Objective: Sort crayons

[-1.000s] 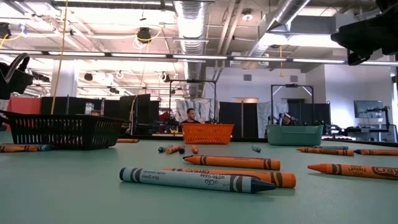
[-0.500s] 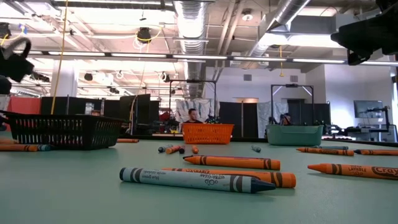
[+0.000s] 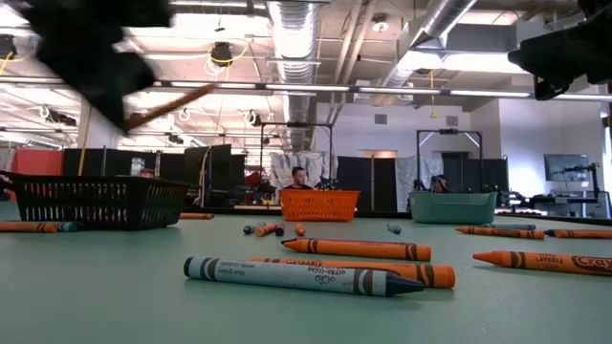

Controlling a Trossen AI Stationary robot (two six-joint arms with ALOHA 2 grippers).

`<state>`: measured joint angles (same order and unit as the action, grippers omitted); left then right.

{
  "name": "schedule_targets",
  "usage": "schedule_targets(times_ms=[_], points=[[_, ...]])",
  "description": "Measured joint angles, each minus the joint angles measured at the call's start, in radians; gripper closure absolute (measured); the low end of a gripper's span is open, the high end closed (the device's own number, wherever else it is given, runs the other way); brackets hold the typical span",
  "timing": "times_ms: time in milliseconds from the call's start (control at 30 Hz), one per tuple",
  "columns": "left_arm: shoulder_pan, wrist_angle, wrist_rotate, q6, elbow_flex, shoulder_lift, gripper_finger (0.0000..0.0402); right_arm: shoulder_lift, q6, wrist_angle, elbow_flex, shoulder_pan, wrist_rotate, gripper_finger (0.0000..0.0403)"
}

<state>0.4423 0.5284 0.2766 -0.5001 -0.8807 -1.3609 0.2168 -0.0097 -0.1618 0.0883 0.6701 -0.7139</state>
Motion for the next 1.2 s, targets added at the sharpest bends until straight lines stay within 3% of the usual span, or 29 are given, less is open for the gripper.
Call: schedule_targets(times_ms=[233,433,567,733,967,1200], points=[[-0.397,-0.200,-0.002,0.373,0.000,0.000,0.0391,0.000,-0.014,-0.003,0.000,0.000,-0.001,0.0296],[-0.749,-0.412,-0.195,0.515,-0.011,-0.091,0.0391,0.000,-0.046,-0.003,0.000,0.000,-0.002,0.0296],[-0.892,-0.378,-0.295,0.554,-0.126,-0.225,0.0391,-0.001,-0.052,-0.001,0.000,0.000,-0.003,0.0296],[-0.946,-0.203,-0.291,0.644,-0.380,-0.412,0.0391,-0.001,-0.078,-0.001,0.000,-0.003,-0.004,0.0296],[-0.951,0.101,-0.144,0.699,-0.761,-0.658,0.0391,-0.001,-0.077,0.002,0.000,-0.033,-0.002,0.0296],[-0.921,0.347,0.077,0.685,-1.014,-0.827,0.0375,-0.001,-0.077,0.005,0.000,-0.052,0.005,0.0296]])
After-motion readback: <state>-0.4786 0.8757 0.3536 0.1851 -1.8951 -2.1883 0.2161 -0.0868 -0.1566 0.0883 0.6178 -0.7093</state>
